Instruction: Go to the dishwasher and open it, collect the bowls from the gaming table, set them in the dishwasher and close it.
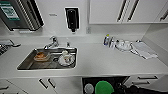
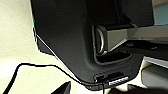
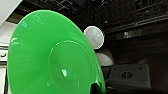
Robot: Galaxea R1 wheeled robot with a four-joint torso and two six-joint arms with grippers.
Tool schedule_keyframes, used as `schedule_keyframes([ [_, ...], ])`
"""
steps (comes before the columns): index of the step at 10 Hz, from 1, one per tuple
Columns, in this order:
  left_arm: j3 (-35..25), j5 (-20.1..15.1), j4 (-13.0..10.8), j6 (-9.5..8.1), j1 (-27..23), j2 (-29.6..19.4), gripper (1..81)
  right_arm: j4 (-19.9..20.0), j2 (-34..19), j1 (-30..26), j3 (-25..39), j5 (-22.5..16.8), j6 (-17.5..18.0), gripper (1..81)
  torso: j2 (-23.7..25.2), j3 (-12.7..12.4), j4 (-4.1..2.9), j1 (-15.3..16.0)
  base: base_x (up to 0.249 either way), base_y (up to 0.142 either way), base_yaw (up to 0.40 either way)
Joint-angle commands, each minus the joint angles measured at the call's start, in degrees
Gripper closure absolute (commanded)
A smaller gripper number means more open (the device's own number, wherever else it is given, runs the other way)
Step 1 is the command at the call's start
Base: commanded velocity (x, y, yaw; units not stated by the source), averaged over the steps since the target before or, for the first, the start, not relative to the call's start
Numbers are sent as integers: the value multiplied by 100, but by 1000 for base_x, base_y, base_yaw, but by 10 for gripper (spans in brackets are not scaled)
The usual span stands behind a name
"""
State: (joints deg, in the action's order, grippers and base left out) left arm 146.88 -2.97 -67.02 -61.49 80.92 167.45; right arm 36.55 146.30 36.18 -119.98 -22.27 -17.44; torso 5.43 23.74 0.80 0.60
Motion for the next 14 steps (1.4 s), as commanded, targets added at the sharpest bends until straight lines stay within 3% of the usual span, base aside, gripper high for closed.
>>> schedule_keyframes([
  [1,-28,-265,40,5,-72,-27,10,450,-134,-1047,-33,-497,31,811,0,0,0,0,0,0,0],
  [7,-28,-265,-4,5,-72,26,10,573,-107,-1011,310,-471,39,811,-2,0,0,0,0,0,0],
  [8,-28,-265,5,5,-72,8,10,573,-107,-1011,283,-480,39,10,-2,0,0,0,0,0,0],
  [12,-28,-265,-4,5,-72,26,10,599,-230,-1028,345,-497,31,10,-2,0,0,0,0,0,0],
  [14,-28,-265,-12,5,-72,26,10,608,-546,-1064,687,-506,31,10,-2,0,0,0,0,0,0],
])
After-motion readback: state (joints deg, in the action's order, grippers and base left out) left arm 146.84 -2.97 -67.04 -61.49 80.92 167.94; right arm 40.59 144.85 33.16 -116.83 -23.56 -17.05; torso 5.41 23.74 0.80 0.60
